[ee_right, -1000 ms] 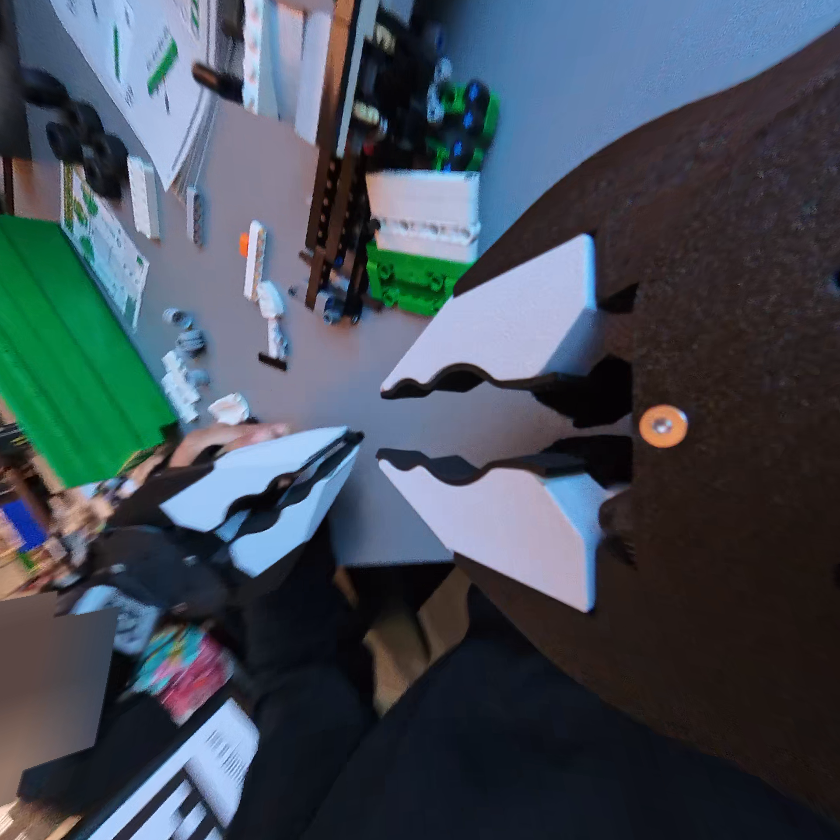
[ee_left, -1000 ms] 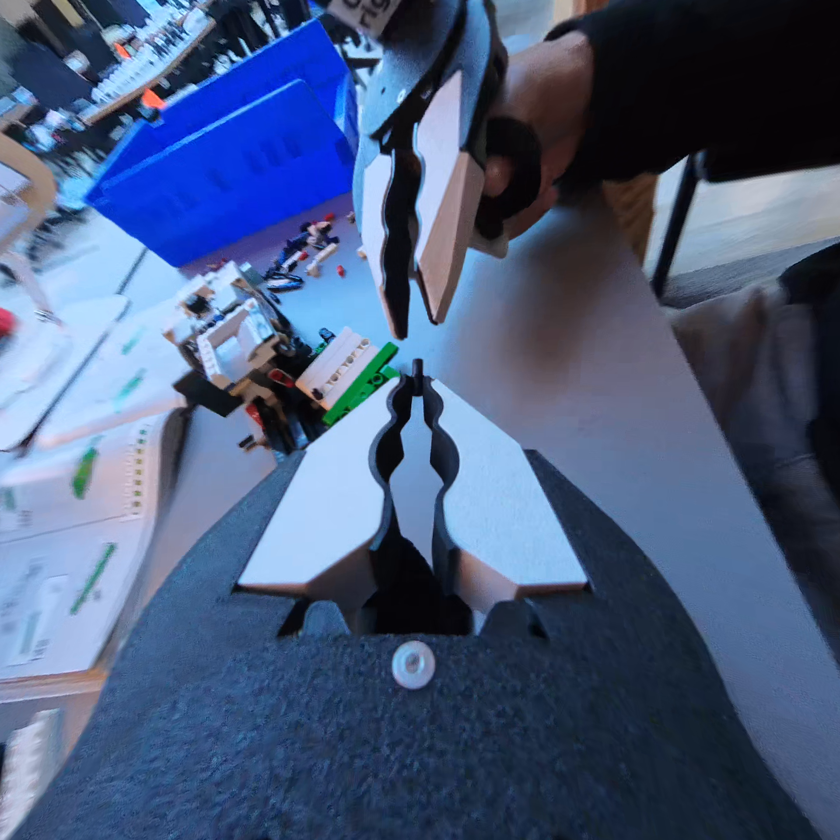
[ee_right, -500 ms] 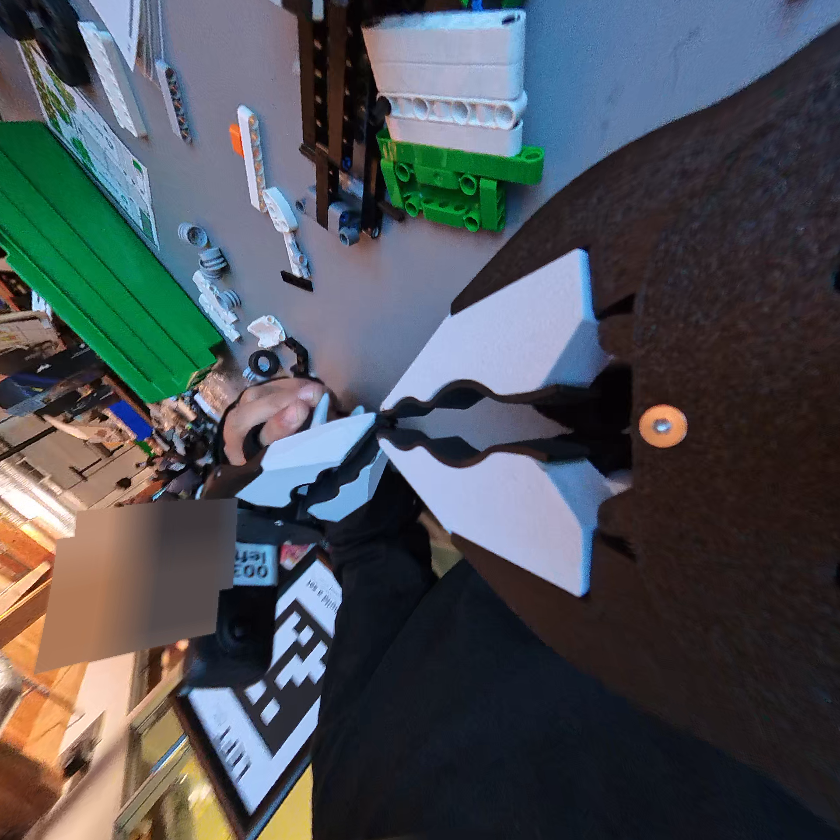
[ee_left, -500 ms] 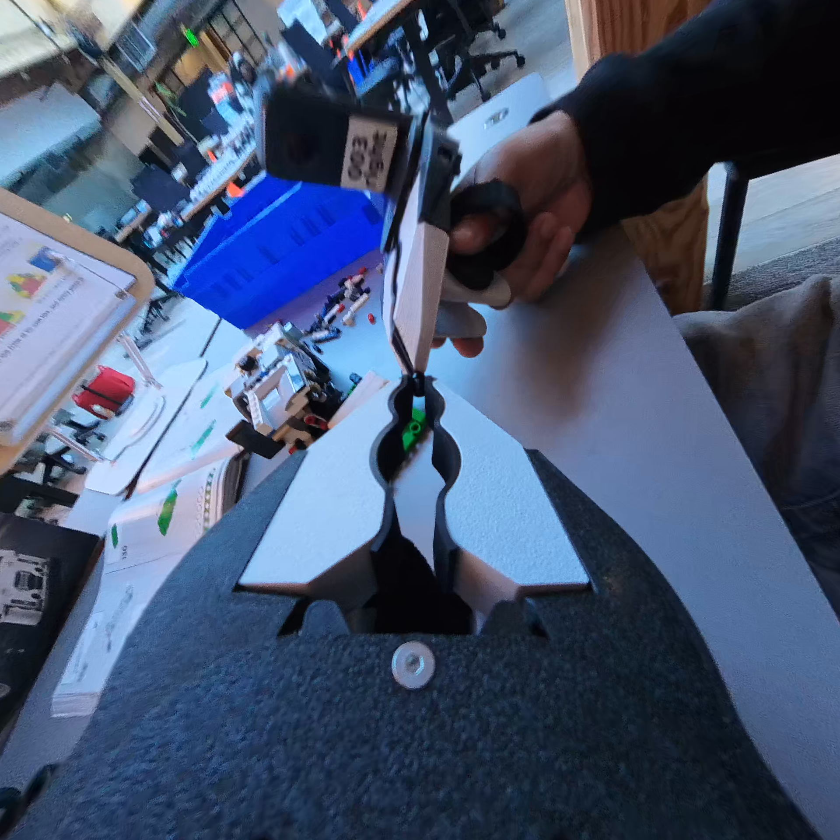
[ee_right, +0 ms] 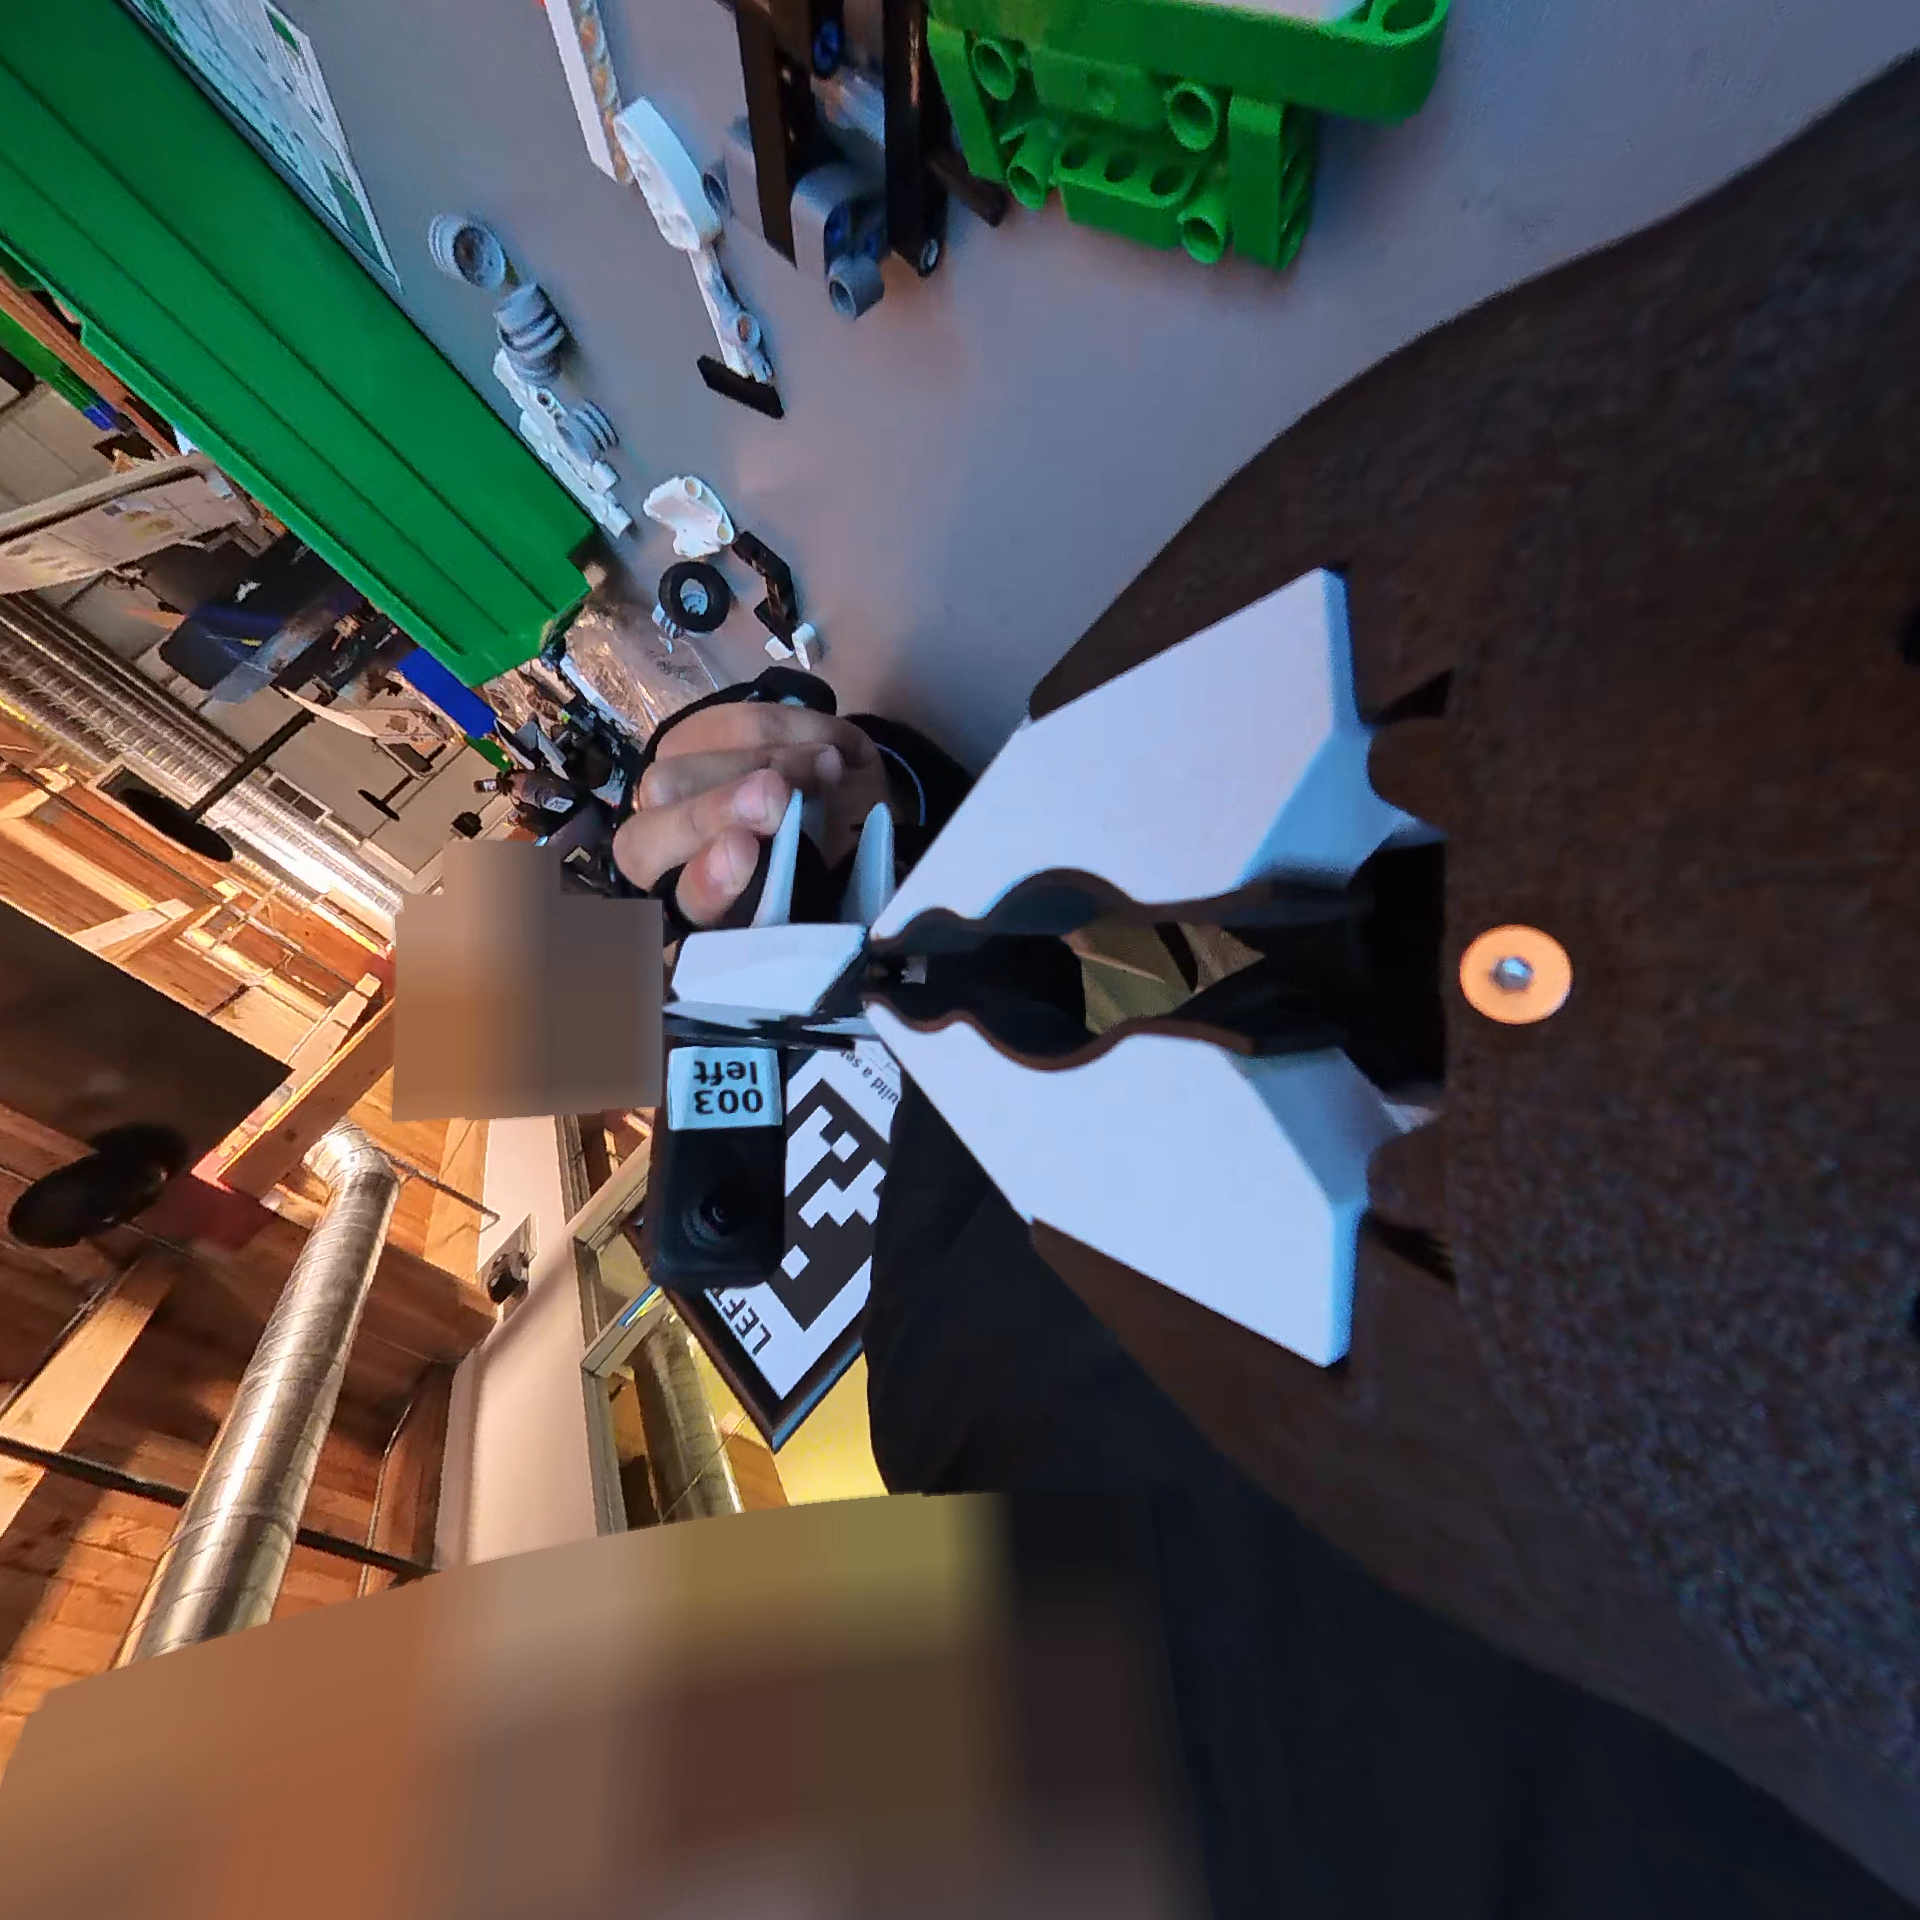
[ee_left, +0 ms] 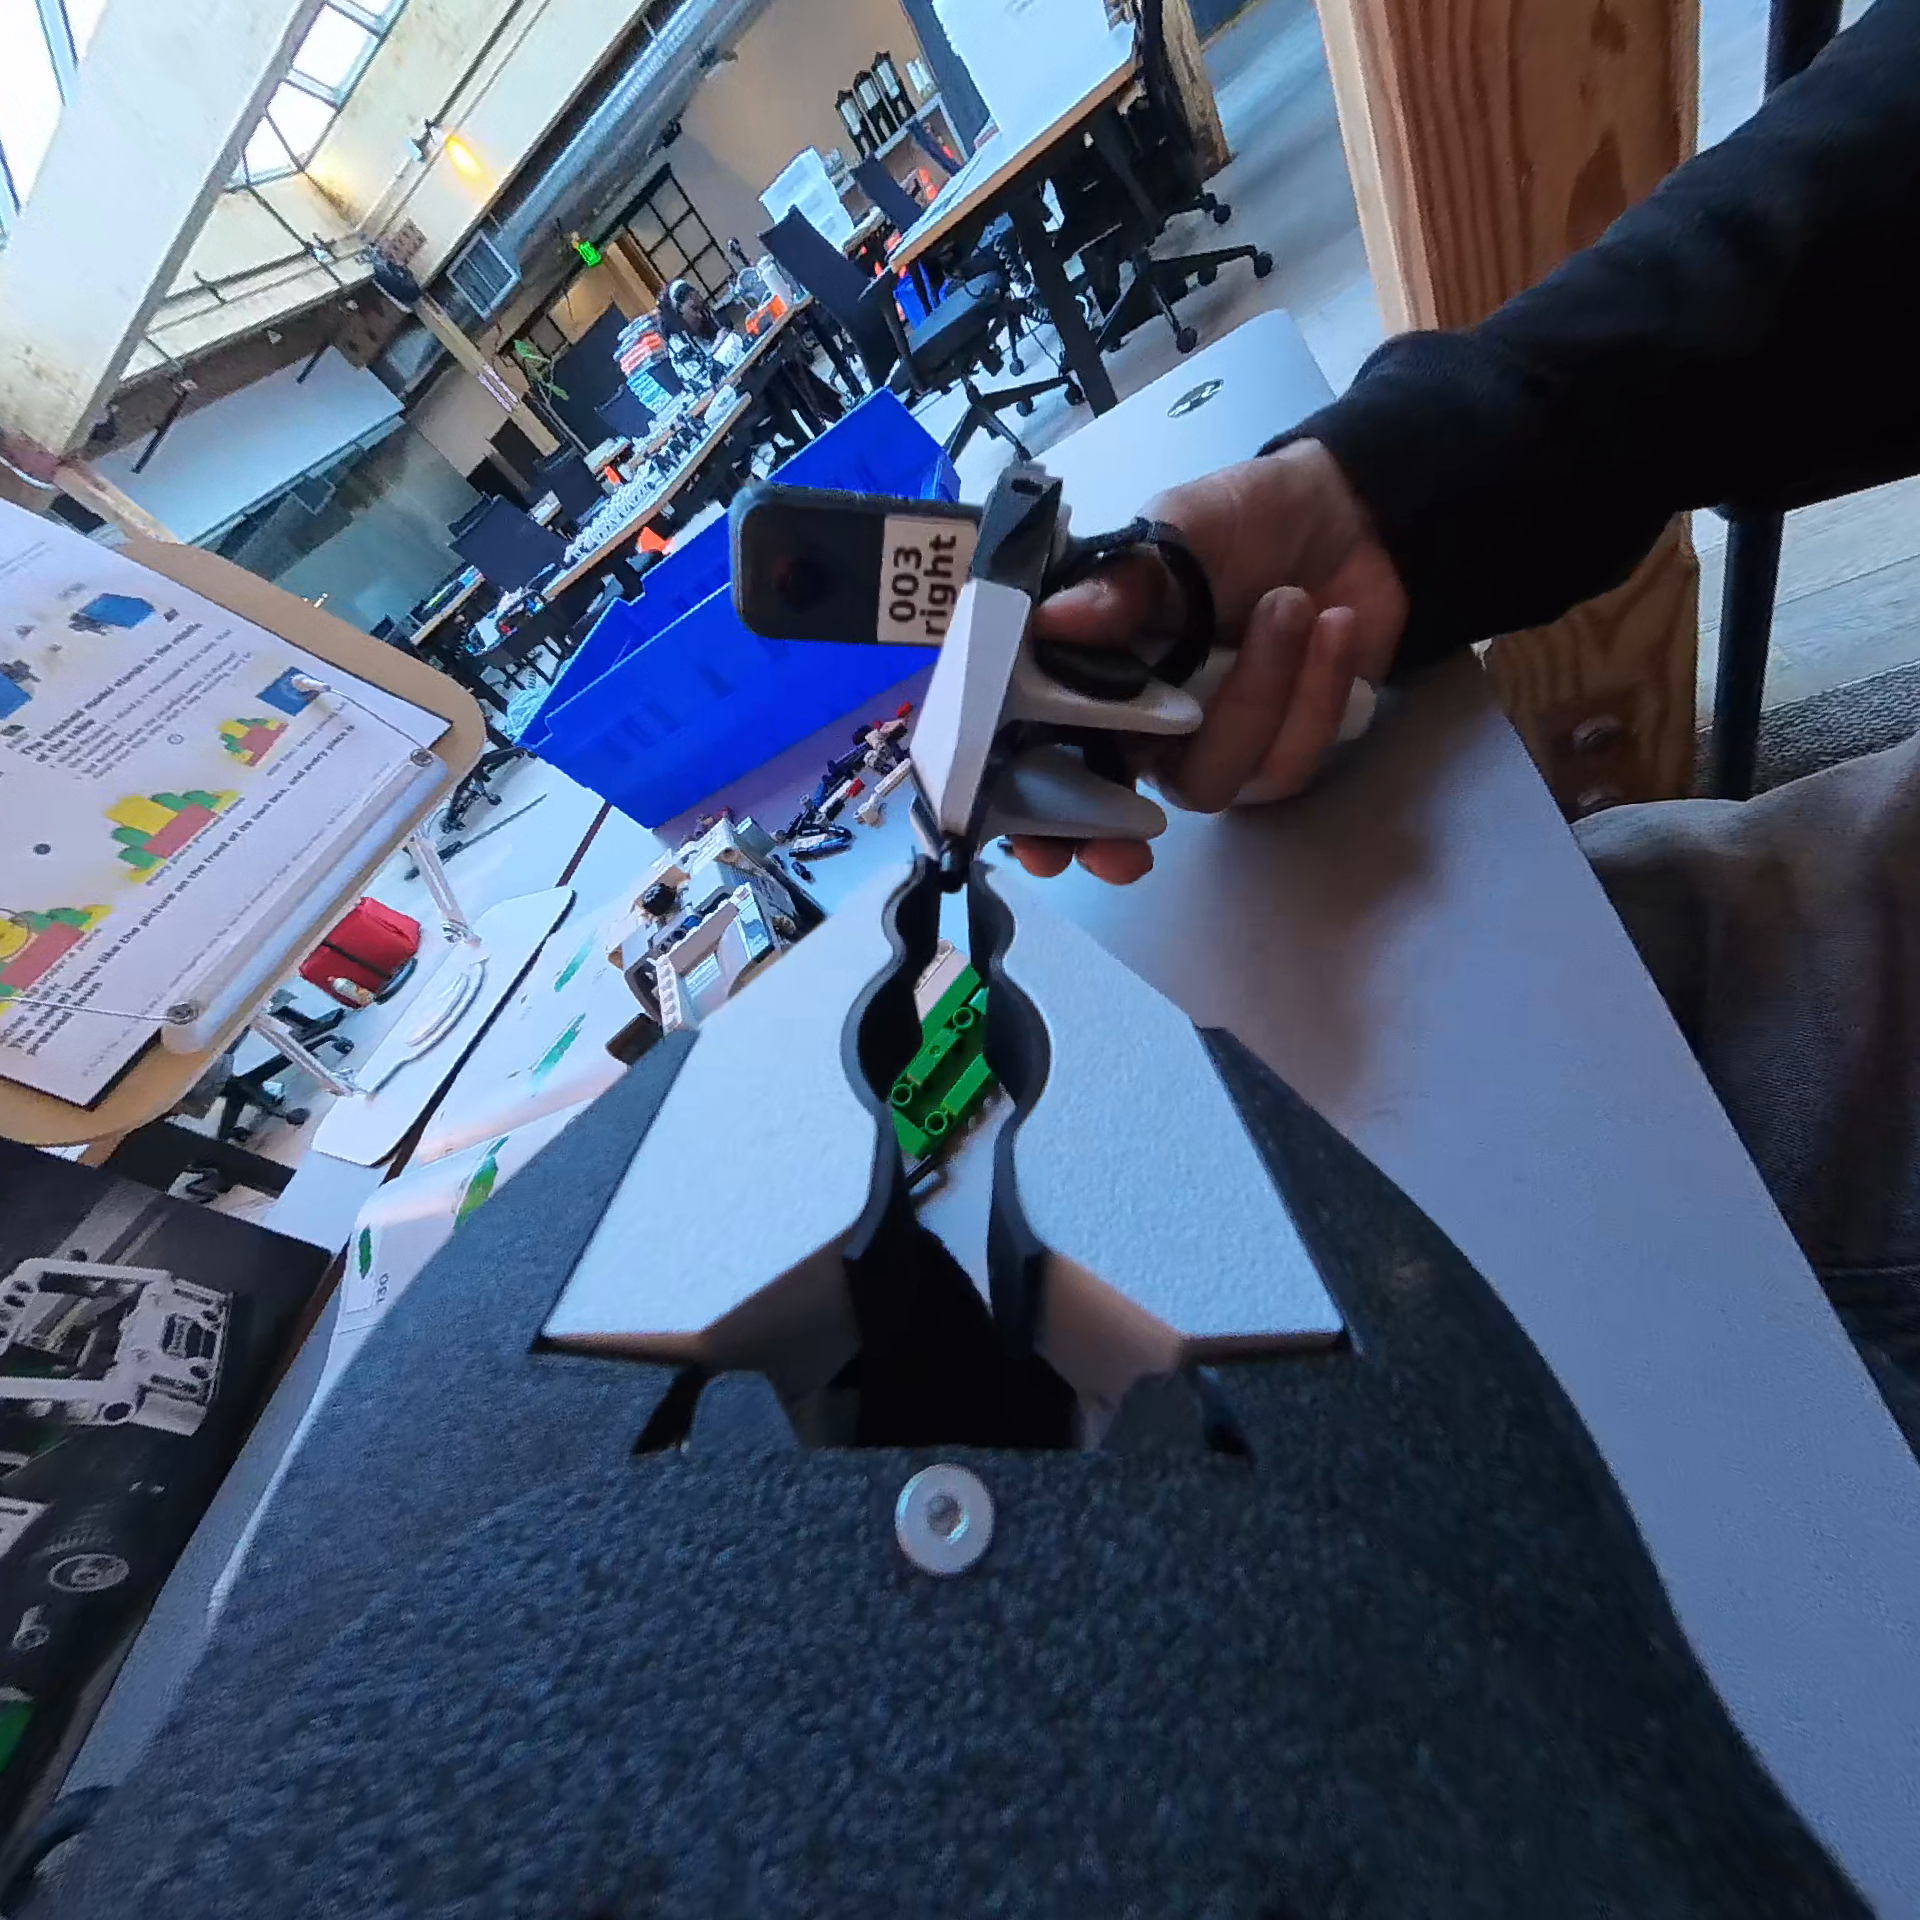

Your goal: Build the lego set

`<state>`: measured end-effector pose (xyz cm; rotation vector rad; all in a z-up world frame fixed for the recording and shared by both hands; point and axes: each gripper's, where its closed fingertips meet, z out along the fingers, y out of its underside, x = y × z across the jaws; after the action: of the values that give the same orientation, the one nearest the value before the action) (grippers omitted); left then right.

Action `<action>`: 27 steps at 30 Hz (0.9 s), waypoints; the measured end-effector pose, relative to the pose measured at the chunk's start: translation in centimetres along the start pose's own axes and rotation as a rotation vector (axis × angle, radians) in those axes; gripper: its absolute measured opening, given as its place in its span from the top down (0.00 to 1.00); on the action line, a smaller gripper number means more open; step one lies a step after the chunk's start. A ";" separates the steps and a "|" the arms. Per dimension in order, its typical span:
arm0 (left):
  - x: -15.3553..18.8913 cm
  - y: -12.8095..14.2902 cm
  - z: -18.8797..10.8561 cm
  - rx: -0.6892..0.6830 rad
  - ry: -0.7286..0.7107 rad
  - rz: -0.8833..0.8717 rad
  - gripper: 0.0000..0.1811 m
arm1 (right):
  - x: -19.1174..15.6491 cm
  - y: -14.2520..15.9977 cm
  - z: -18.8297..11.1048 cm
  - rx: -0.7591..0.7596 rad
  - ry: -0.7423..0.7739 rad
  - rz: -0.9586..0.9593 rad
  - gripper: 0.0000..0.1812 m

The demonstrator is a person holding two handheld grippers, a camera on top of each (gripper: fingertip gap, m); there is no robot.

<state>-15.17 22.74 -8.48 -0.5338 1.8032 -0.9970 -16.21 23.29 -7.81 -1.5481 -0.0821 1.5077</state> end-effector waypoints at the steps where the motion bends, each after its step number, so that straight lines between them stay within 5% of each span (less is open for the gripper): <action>1: 0.0 0.1 0.0 -0.005 -0.003 0.006 0.99 | 0.1 0.1 0.0 -0.008 0.009 -0.009 0.98; 27: 0.2 0.4 0.4 -0.012 0.006 -0.022 0.99 | 0.7 0.3 -1.2 -0.060 0.092 -0.101 0.96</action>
<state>-14.85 22.62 -9.02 -0.5599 1.8129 -1.0045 -15.24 22.97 -8.76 -1.6346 -0.1519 1.3644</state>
